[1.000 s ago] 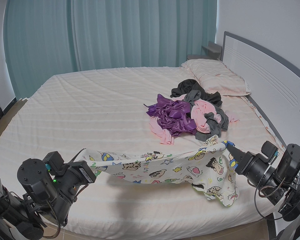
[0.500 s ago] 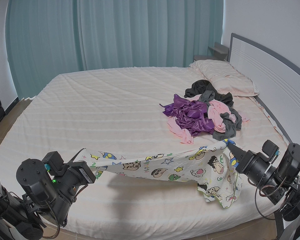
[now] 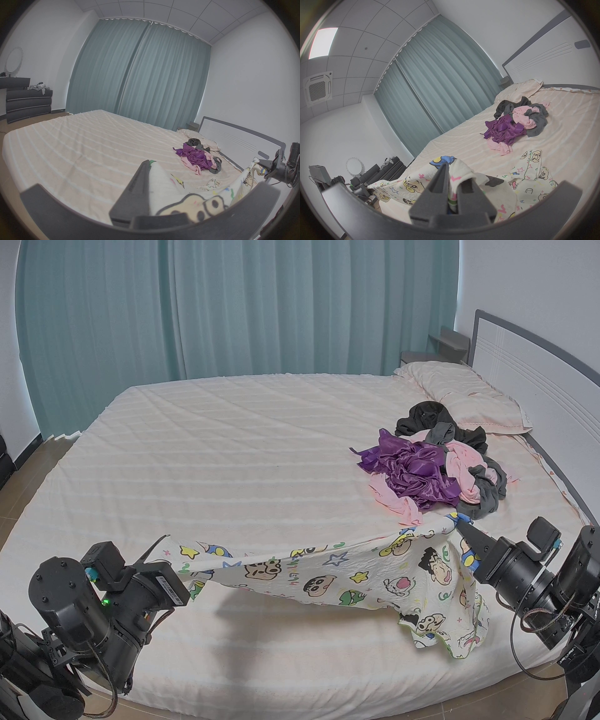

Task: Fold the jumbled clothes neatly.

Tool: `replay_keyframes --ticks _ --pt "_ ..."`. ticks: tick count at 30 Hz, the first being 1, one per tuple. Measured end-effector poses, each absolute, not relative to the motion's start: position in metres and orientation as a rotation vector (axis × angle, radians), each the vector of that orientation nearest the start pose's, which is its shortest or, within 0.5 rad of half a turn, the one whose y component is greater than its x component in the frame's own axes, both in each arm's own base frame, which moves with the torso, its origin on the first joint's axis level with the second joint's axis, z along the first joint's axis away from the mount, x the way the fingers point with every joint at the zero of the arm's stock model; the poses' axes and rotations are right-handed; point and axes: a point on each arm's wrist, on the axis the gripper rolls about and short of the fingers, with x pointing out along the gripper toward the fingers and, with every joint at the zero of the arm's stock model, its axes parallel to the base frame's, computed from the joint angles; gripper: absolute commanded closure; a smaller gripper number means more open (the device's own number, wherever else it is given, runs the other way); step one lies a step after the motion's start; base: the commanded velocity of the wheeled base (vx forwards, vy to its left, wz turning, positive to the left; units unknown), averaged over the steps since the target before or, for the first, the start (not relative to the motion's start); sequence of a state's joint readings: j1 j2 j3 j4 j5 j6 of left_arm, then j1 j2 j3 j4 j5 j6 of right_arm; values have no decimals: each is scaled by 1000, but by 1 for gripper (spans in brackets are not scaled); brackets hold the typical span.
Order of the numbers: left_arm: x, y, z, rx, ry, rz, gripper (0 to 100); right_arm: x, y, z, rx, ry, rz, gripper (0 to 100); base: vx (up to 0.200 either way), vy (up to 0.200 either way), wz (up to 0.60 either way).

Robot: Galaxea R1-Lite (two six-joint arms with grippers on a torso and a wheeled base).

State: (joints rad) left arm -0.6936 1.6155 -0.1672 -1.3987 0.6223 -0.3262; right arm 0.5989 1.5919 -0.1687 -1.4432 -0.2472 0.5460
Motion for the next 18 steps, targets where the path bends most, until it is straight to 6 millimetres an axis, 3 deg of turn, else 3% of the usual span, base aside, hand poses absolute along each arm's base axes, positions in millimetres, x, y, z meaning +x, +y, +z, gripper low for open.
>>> replay_keyframes --ticks 18 --pt "166 -123 130 -295 53 -70 100 175 113 141 550 76 349 100 0 200 0"
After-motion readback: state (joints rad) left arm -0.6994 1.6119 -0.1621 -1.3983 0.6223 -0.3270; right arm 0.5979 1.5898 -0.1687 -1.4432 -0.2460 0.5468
